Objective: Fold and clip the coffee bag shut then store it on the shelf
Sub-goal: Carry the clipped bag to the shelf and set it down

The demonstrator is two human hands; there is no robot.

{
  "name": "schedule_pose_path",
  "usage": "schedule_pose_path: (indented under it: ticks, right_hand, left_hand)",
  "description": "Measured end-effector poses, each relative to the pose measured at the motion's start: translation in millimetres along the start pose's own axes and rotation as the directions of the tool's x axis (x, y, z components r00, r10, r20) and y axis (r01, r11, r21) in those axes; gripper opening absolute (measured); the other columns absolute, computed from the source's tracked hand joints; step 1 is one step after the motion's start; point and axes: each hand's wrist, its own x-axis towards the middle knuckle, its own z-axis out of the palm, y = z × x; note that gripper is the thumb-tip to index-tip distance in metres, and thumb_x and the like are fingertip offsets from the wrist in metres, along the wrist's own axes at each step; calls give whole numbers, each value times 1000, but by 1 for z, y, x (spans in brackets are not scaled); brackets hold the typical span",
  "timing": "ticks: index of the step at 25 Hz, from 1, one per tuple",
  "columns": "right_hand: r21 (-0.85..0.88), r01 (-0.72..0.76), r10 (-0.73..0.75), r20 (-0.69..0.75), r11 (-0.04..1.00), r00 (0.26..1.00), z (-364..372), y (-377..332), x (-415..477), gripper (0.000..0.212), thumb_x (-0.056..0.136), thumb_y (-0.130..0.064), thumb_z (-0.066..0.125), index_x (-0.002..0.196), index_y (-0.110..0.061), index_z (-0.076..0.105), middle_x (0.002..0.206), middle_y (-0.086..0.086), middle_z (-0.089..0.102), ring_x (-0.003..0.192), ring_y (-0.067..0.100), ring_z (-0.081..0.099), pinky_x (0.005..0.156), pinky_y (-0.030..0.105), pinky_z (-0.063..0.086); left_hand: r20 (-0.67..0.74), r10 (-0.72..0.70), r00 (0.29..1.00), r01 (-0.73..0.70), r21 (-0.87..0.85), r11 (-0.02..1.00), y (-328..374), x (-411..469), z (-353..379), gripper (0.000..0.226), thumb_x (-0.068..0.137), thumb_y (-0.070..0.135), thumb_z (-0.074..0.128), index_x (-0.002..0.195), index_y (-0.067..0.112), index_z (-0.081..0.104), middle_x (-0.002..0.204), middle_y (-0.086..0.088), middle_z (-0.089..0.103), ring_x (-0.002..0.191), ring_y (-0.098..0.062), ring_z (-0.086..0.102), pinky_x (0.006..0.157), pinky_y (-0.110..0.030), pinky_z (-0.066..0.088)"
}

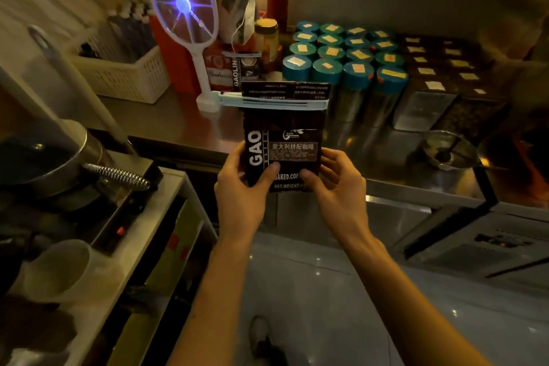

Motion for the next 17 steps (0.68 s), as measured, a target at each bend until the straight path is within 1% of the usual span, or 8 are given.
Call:
schedule_pose_path:
  ticks: [3,7,9,12,14,16,17]
  right_hand:
    - [-11,-31,31,19,999,999,39,9,49,44,85,-14,72,125,-17,54,108,-18,62,104,-8,60,84,10,51]
    - [-33,-74,76,71,997,995,79,28,109,43,83,-12,73,122,-17,54,104,-23,59,98,-9,59,78,5,49]
    - [-21,-91,93,94,996,991,97,40,140,41,83,-10,73,120,-18,54,103,-23,58,96,-9,58,76,4,48]
    - [-14,-99,100,134,995,986,122,64,194,40,84,-9,72,119,-17,54,107,-16,61,100,-4,60,79,6,50]
    - [-8,-128,127,156,992,979,133,82,225,42,84,-10,72,122,-15,54,113,-10,62,104,1,61,84,11,52]
    - [-16,-151,152,164,988,975,139,95,245,42,84,-11,73,122,-16,55,114,-9,63,105,1,62,87,15,53]
    - [-18,-156,157,164,988,974,143,103,259,42,84,-12,73,122,-16,55,112,-11,63,103,-1,62,86,15,53]
  left_hand:
    - [28,-22,999,22,-17,1000,-17,60,-5,56,82,20,76,133,19,54,122,4,67,112,-4,62,94,-25,54]
    - [34,-83,996,83,-3,997,-51,127,-8,53,82,20,77,131,18,56,119,3,69,110,-7,64,94,-31,55]
    - [34,-87,996,87,-1,996,-65,160,-6,51,83,22,75,130,17,57,120,3,69,109,-6,64,93,-27,55]
    - [20,-89,996,89,5,996,-85,214,4,47,85,22,74,129,21,57,121,6,67,110,-2,63,91,-18,52]
    - [10,-116,993,116,2,993,-98,239,14,47,86,20,73,130,25,55,123,5,65,110,-1,61,89,-14,50]
    - [22,-165,986,165,-10,986,-109,258,20,48,86,18,72,131,24,54,126,3,64,115,-7,59,93,-21,50]
    - [27,-189,982,189,-15,982,-116,272,25,48,86,16,72,130,23,54,125,2,64,116,-10,59,95,-25,51]
